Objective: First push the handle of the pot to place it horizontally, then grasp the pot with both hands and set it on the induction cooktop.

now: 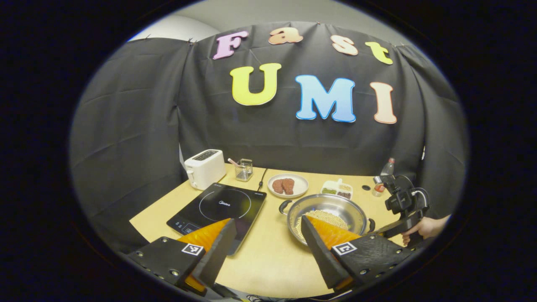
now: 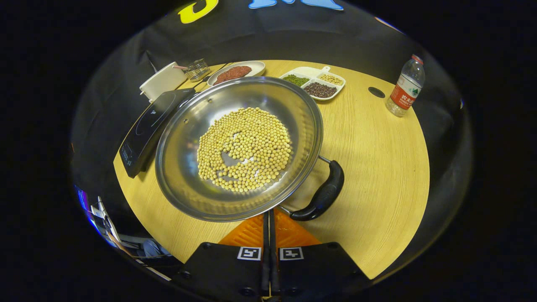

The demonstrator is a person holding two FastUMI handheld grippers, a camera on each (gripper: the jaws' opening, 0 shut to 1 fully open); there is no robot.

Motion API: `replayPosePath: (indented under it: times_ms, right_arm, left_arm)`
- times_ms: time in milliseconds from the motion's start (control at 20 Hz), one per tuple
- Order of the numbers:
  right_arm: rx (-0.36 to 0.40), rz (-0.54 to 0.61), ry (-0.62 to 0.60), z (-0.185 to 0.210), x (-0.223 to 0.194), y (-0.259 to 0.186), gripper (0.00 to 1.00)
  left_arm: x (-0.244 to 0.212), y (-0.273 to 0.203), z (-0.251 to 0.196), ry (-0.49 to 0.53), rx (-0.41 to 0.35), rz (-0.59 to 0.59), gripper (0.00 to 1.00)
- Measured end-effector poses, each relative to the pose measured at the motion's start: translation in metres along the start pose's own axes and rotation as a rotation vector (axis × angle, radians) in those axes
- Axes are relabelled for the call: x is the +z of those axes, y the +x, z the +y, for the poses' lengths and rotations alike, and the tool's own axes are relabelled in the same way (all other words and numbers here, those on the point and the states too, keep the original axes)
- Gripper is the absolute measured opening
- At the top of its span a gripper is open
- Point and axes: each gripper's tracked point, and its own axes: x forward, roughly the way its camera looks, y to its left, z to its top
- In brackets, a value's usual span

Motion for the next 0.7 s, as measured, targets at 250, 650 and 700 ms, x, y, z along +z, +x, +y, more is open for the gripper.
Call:
replayPosePath:
  times_ms: [250, 650, 700]
  right_arm:
    - [-0.028, -0.028, 0.067, -0.019, 0.011, 0.001, 0.02]
    - [-0.043, -0.061, 0.194, -0.037, 0.032, 0.007, 0.02]
    - [-0.046, -0.066, 0.199, -0.039, 0.034, 0.008, 0.02]
  left_arm:
    - [-0.003, 0.001, 0.002, 0.0, 0.014, 0.004, 0.94]
    - [-0.011, 0.011, -0.002, 0.006, 0.005, 0.027, 0.94]
    - [-0.013, 0.015, -0.002, 0.002, 0.004, 0.031, 0.94]
